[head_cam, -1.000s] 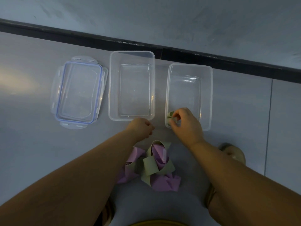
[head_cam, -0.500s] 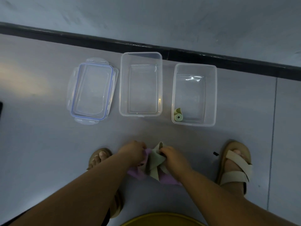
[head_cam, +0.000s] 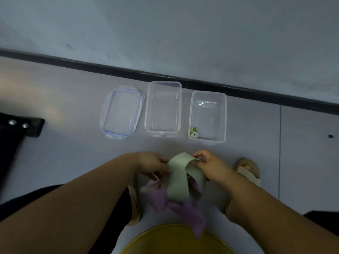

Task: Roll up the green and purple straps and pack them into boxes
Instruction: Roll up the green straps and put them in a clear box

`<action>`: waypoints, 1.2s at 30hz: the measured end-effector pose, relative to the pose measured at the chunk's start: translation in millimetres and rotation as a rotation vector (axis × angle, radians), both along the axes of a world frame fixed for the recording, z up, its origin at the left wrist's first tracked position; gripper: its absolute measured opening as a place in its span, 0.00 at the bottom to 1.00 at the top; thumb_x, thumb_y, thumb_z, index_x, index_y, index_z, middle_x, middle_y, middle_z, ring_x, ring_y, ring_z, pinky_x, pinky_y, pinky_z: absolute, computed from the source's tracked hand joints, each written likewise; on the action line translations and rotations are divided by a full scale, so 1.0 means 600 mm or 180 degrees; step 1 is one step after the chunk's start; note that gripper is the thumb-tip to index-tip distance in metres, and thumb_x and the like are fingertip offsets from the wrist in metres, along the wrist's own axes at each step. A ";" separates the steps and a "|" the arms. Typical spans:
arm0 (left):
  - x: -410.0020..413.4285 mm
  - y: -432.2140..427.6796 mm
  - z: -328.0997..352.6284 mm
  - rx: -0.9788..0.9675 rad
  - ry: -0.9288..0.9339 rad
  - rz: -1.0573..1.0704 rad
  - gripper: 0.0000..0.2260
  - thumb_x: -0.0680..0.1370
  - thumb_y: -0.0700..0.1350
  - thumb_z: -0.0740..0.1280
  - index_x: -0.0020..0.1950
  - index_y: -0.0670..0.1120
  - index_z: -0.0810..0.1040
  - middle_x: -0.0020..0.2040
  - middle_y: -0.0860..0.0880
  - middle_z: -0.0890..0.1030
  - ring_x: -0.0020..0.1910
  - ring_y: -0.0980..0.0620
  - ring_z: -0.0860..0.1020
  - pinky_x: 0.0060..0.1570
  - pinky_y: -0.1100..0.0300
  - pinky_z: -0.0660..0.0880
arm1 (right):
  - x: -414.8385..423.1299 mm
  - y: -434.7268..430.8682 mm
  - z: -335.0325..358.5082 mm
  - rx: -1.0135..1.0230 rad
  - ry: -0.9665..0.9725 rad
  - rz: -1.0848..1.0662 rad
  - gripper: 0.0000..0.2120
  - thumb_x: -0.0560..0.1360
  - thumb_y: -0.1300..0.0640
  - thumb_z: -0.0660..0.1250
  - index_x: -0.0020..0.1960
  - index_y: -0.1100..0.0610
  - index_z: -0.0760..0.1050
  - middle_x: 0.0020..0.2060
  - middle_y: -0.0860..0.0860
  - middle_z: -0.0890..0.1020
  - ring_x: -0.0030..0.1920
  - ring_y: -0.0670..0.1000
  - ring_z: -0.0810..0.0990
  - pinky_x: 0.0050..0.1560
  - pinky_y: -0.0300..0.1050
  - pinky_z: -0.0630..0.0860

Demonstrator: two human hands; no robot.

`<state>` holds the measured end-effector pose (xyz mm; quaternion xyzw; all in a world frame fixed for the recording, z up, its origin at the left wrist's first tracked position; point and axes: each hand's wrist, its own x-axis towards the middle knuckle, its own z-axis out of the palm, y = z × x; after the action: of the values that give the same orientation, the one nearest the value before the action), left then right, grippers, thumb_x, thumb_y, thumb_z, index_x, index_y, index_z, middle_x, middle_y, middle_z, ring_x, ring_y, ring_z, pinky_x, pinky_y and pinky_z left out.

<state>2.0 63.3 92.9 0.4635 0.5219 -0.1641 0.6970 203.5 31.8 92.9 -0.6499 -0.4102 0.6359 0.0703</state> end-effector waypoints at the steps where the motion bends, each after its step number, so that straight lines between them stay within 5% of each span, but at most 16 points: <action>1: 0.003 -0.006 0.026 0.0112 -0.0033 0.0152 0.04 0.78 0.42 0.65 0.52 0.45 0.75 0.45 0.46 0.77 0.41 0.50 0.75 0.41 0.63 0.75 | 0.008 -0.002 0.021 0.0113 -0.0096 0.0050 0.07 0.77 0.53 0.63 0.54 0.53 0.71 0.49 0.52 0.77 0.43 0.48 0.75 0.34 0.39 0.71; 5: 0.015 -0.034 0.124 0.0472 -0.0170 0.0428 0.06 0.79 0.43 0.64 0.52 0.40 0.74 0.44 0.41 0.74 0.36 0.53 0.73 0.37 0.68 0.73 | 0.038 -0.002 0.137 0.0478 -0.0302 0.0573 0.07 0.75 0.52 0.67 0.40 0.53 0.74 0.37 0.48 0.76 0.35 0.45 0.74 0.31 0.36 0.73; 9: 0.012 -0.067 0.227 0.0694 -0.0449 0.0777 0.07 0.79 0.41 0.63 0.42 0.41 0.76 0.27 0.52 0.75 0.23 0.62 0.72 0.25 0.73 0.70 | 0.075 -0.022 0.245 0.0559 -0.0222 0.0841 0.09 0.73 0.51 0.69 0.47 0.57 0.80 0.47 0.53 0.80 0.46 0.50 0.79 0.41 0.40 0.81; 11: 0.009 -0.088 0.262 0.0885 -0.0602 0.0890 0.14 0.78 0.40 0.64 0.32 0.47 0.78 0.24 0.56 0.75 0.24 0.62 0.73 0.26 0.73 0.69 | 0.090 -0.045 0.281 0.0640 -0.0095 0.0742 0.09 0.72 0.53 0.69 0.49 0.57 0.81 0.48 0.52 0.81 0.48 0.49 0.80 0.45 0.39 0.81; 15: 0.008 -0.129 0.283 0.1116 -0.0797 0.1295 0.09 0.78 0.42 0.63 0.41 0.48 0.81 0.36 0.53 0.82 0.38 0.58 0.79 0.46 0.68 0.76 | 0.095 -0.103 0.311 0.0502 0.0970 -0.0054 0.06 0.76 0.60 0.63 0.49 0.58 0.79 0.45 0.51 0.83 0.46 0.47 0.81 0.51 0.41 0.80; 18: 0.013 -0.149 0.276 0.1011 -0.0932 0.1617 0.05 0.77 0.44 0.65 0.46 0.45 0.79 0.44 0.49 0.82 0.47 0.52 0.79 0.58 0.58 0.72 | 0.078 -0.127 0.305 0.0371 0.1577 -0.0651 0.08 0.78 0.62 0.58 0.48 0.59 0.77 0.41 0.53 0.83 0.43 0.49 0.82 0.48 0.41 0.80; 23: 0.032 -0.163 0.270 0.0877 -0.0901 0.2149 0.08 0.79 0.45 0.60 0.45 0.47 0.77 0.42 0.47 0.80 0.41 0.52 0.77 0.43 0.63 0.72 | 0.045 -0.117 0.293 0.0165 0.1807 -0.1286 0.08 0.79 0.61 0.57 0.44 0.59 0.73 0.35 0.53 0.80 0.34 0.50 0.78 0.38 0.42 0.77; 30: 0.047 -0.156 0.256 0.1310 -0.0681 0.2371 0.10 0.81 0.47 0.58 0.45 0.47 0.76 0.42 0.48 0.79 0.40 0.52 0.76 0.41 0.61 0.72 | 0.011 -0.082 0.267 -0.0238 0.1772 -0.2078 0.10 0.77 0.58 0.58 0.45 0.61 0.76 0.37 0.57 0.80 0.37 0.53 0.77 0.39 0.46 0.74; 33: 0.045 -0.140 0.244 0.1448 -0.0505 0.2341 0.14 0.81 0.50 0.59 0.48 0.41 0.78 0.46 0.41 0.83 0.42 0.50 0.79 0.52 0.54 0.78 | 0.001 -0.067 0.255 -0.0346 0.1811 -0.2275 0.10 0.74 0.57 0.59 0.45 0.61 0.76 0.36 0.57 0.80 0.36 0.54 0.77 0.41 0.47 0.74; 36: 0.044 -0.133 0.243 0.1518 -0.0391 0.2298 0.22 0.70 0.65 0.63 0.52 0.49 0.78 0.50 0.44 0.82 0.51 0.46 0.80 0.58 0.47 0.75 | -0.003 -0.057 0.241 -0.0315 0.1888 -0.2370 0.11 0.73 0.56 0.59 0.47 0.62 0.76 0.41 0.59 0.79 0.40 0.56 0.77 0.44 0.48 0.74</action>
<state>28.4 -16.7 239.0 0.4082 0.6313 0.2430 0.6130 201.4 -2.6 237.3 -0.5458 -0.0810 0.7443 0.3763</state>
